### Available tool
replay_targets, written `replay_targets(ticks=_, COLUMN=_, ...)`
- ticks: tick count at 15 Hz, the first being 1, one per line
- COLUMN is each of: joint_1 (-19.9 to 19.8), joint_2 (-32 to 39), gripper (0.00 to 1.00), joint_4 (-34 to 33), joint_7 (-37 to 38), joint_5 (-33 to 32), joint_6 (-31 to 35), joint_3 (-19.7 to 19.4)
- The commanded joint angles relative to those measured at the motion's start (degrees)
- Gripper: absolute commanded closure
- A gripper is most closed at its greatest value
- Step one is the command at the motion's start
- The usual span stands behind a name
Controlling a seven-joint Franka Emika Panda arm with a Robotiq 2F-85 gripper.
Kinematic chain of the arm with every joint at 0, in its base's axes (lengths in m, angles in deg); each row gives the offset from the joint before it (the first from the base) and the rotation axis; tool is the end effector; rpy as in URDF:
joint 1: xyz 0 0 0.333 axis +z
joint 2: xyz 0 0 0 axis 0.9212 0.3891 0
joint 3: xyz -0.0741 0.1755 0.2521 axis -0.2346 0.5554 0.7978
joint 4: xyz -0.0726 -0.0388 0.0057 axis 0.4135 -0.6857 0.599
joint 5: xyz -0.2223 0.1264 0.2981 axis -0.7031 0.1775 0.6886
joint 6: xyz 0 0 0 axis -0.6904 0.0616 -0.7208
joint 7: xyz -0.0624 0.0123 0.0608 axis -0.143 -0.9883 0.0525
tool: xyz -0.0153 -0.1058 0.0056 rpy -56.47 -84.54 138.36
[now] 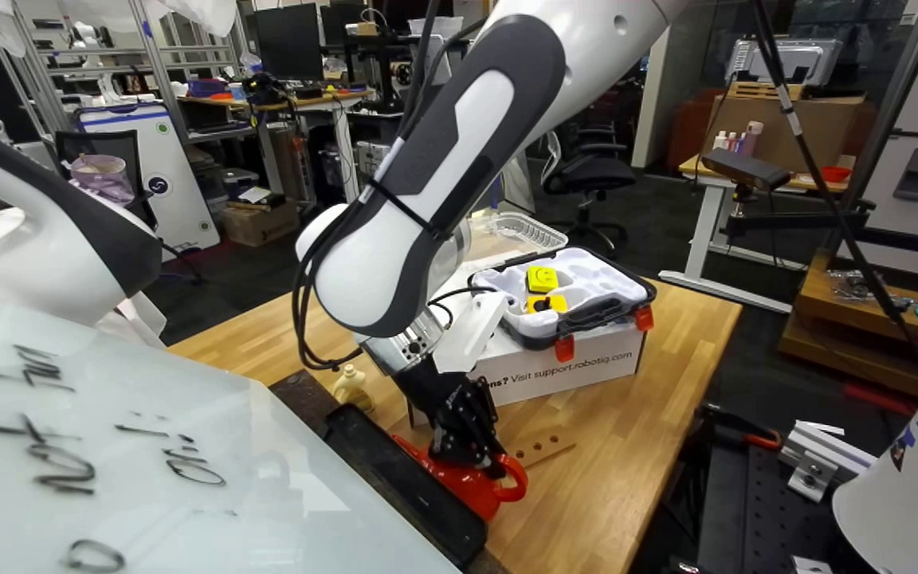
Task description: Change the position of the toy kettle slightly anti-clockwise
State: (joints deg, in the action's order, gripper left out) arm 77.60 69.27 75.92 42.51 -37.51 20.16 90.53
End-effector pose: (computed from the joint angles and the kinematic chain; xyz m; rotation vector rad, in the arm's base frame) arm 0.5146 0.1685 0.1600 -2.9492 -0.3873 0.9711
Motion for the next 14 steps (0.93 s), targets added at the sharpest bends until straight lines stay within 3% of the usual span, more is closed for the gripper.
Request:
replay_targets(ticks=1, joint_1=-0.5, joint_2=3.0, gripper=0.96, joint_4=-4.7, joint_7=-0.5, joint_5=-1.0, joint_6=-3.9, joint_3=-0.4)
replay_targets(ticks=4, joint_1=-0.4, joint_2=3.9, gripper=0.92, joint_4=-6.7, joint_7=0.0, joint_5=-1.1, joint_6=-5.7, joint_3=-0.9)
replay_targets(ticks=5, joint_1=-0.4, joint_2=4.1, gripper=0.59, joint_4=-7.0, joint_7=0.3, joint_5=-0.9, joint_6=-6.1, joint_3=-1.0)
replay_targets(ticks=6, joint_1=-0.5, joint_2=4.1, gripper=0.58, joint_4=-7.1, joint_7=0.3, joint_5=-0.7, joint_6=-6.3, joint_3=-1.0)
replay_targets(ticks=10, joint_1=-1.0, joint_2=2.4, gripper=0.31, joint_4=-5.0, joint_7=-0.1, joint_5=0.6, joint_6=-6.9, joint_3=-0.6)
replay_targets(ticks=14, joint_1=-2.0, joint_2=-2.4, gripper=0.04, joint_4=1.3, joint_7=-0.6, joint_5=4.4, joint_6=-5.3, joint_3=0.2)
